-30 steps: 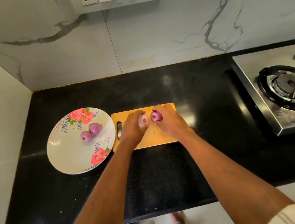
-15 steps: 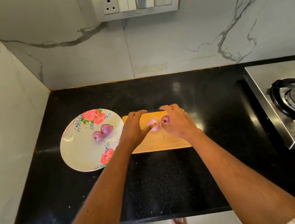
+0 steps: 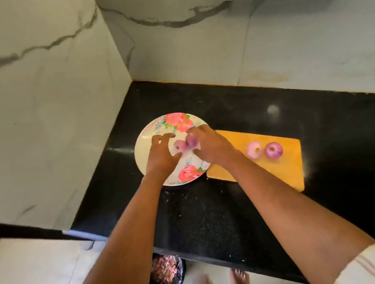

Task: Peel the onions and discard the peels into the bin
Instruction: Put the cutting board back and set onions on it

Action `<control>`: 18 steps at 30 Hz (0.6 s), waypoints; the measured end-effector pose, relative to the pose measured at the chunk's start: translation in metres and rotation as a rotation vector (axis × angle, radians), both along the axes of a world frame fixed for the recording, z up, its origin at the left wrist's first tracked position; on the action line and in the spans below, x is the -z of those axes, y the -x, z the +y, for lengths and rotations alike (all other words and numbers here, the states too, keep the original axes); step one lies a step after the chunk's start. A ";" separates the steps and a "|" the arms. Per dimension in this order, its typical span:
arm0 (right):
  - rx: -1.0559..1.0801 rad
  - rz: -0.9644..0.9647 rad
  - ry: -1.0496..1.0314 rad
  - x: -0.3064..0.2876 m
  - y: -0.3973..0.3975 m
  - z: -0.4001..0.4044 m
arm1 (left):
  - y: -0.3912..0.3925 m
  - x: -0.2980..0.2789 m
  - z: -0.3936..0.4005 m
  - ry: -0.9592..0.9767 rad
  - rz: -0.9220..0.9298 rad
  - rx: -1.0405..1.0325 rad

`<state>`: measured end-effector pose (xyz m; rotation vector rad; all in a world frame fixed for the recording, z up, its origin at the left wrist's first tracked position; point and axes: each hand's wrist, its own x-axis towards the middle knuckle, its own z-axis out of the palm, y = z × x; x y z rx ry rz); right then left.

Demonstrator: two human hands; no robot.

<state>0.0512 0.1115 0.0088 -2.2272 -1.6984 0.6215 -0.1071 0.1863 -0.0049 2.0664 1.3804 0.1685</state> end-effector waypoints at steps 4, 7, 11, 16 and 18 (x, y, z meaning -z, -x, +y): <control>-0.005 -0.072 0.021 0.023 0.015 0.009 | 0.004 0.016 -0.004 0.037 -0.046 0.038; 0.057 -0.062 -0.052 0.034 0.017 0.011 | -0.002 0.027 -0.004 0.005 -0.121 0.012; 0.109 -0.017 -0.124 0.033 0.009 0.011 | -0.013 0.032 0.000 0.012 -0.186 -0.036; 0.229 0.020 -0.189 0.016 -0.005 -0.007 | -0.036 0.018 -0.012 -0.019 -0.276 -0.026; 0.303 0.022 -0.238 0.006 -0.017 -0.019 | -0.050 0.013 -0.024 -0.009 -0.337 0.029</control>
